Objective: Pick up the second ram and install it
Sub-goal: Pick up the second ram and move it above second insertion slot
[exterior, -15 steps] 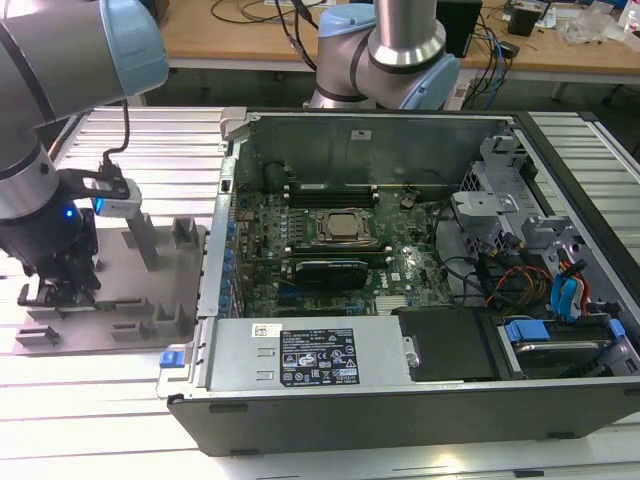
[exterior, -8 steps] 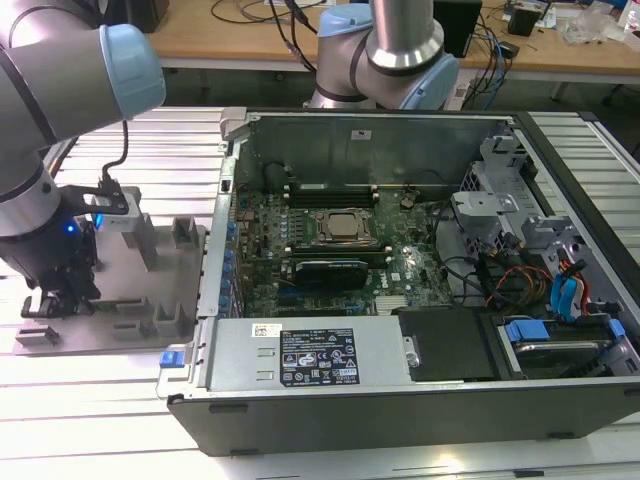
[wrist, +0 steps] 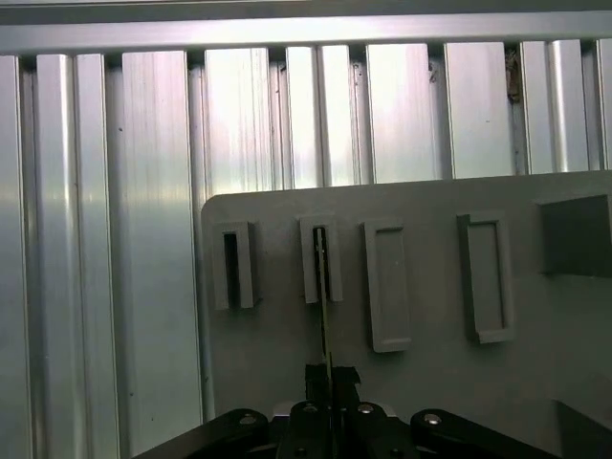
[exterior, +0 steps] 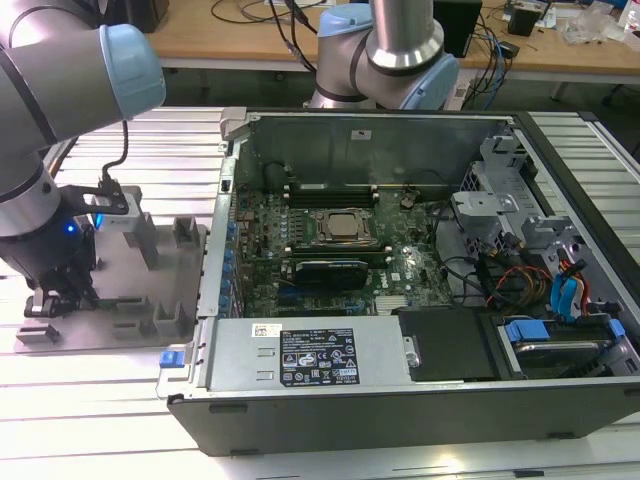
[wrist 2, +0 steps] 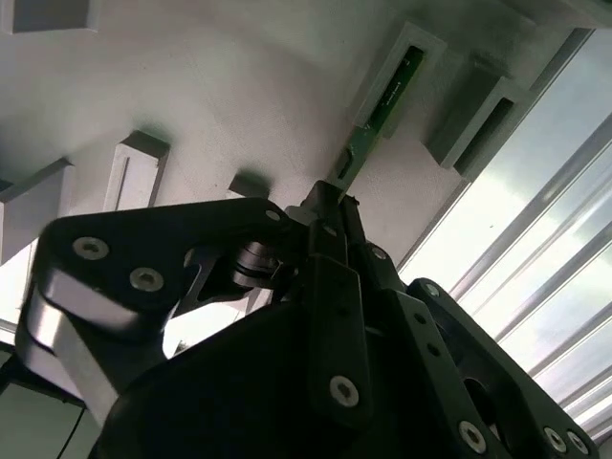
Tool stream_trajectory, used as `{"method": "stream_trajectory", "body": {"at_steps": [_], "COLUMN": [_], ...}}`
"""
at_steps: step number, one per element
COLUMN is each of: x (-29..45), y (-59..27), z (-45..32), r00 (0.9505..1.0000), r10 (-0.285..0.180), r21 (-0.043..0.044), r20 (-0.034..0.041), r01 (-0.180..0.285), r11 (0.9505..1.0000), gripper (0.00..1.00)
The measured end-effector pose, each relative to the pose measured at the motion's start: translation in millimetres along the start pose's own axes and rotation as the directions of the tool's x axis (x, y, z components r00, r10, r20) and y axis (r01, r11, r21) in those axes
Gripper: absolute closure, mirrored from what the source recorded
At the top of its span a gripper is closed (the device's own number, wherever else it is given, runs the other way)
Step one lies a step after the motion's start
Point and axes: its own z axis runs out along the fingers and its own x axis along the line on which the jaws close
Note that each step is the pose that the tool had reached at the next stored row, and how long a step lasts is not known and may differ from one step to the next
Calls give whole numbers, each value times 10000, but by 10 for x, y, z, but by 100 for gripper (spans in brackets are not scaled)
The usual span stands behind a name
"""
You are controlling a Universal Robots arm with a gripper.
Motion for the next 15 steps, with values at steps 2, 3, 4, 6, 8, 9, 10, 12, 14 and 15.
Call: {"method": "stream_trajectory", "body": {"at_steps": [2,3,4,6,8,9,10,12,14,15], "x": [0,0,0,0,0,0,0,0,0,0], "y": [0,0,0,0,0,0,0,0,0,0], "z": [0,0,0,0,0,0,0,0,0,-3], "r00": [10000,10000,10000,10000,10000,10000,10000,10000,10000,10000], "r10": [0,0,-1,-1,0,0,-1,0,-1,0], "r21": [0,0,0,0,-1,0,0,-1,0,1], "r20": [2,2,4,5,7,7,8,9,10,11], "r01": [0,0,1,1,0,0,1,0,1,0], "r11": [10000,10000,10000,10000,10000,10000,10000,10000,10000,10000], "gripper": [89,89,89,89,89,89,89,89,89,89]}}
